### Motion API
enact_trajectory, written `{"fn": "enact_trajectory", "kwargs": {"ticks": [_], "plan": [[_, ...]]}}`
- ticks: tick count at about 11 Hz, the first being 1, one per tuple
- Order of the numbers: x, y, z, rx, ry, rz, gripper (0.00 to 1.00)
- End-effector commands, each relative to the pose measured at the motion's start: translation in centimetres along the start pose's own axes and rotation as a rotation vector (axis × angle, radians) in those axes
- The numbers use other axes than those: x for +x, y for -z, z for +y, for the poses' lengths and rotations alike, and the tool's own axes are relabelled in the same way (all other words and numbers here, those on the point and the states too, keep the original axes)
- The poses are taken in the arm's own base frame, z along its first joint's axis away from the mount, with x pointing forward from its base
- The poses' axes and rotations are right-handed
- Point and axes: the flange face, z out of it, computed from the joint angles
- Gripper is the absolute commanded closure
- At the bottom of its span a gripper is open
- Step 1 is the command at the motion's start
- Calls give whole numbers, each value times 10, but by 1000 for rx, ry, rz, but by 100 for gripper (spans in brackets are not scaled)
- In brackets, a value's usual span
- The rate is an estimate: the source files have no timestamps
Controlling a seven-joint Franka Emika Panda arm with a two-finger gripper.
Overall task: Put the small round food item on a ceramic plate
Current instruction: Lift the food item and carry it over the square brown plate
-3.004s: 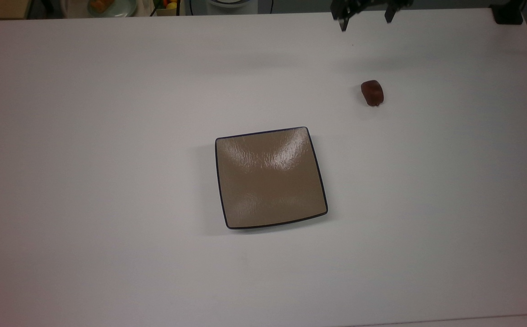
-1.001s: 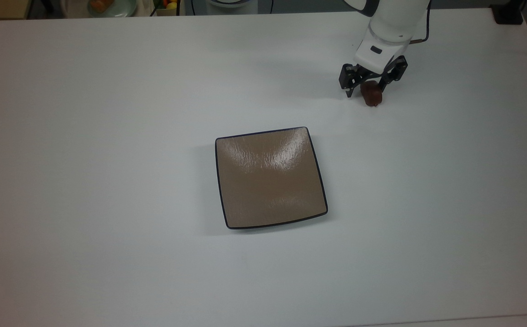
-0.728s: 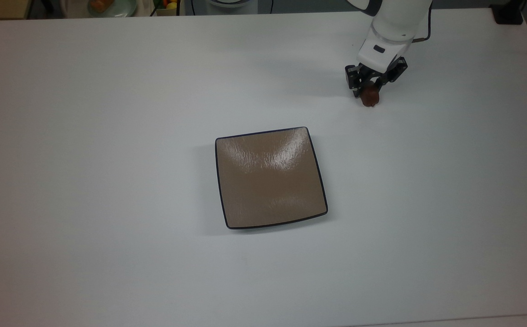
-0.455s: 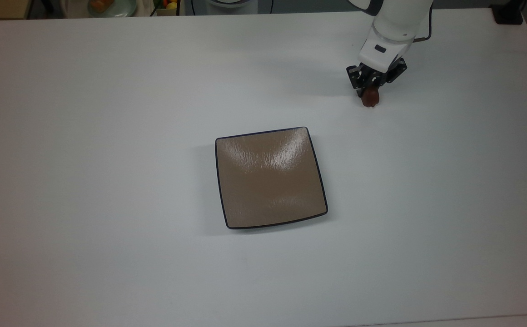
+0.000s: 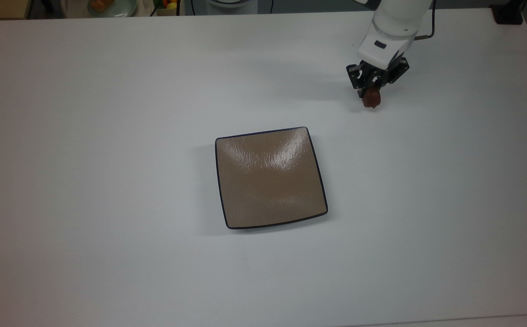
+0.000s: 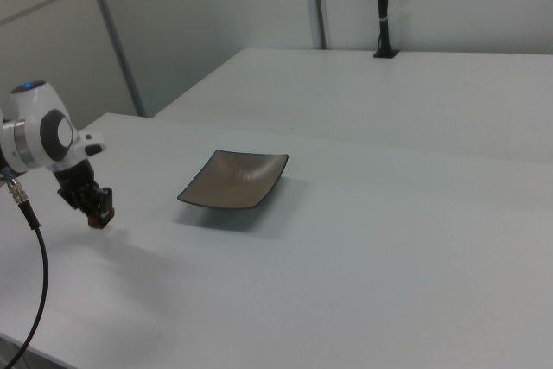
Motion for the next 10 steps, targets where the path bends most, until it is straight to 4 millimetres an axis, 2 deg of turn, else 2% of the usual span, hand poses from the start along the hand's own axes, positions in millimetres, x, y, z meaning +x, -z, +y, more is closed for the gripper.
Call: {"fn": "enact_trajectory", "kwargs": {"ticks": [1, 4, 6, 8, 10], "plan": [[17, 63, 35, -28, 1, 15, 67], [40, 126, 87, -2, 4, -28, 67], [50, 161, 125, 20, 61, -80, 67], [53, 177, 164, 14, 169, -129, 67], [57, 181, 199, 18, 184, -133, 67]]}}
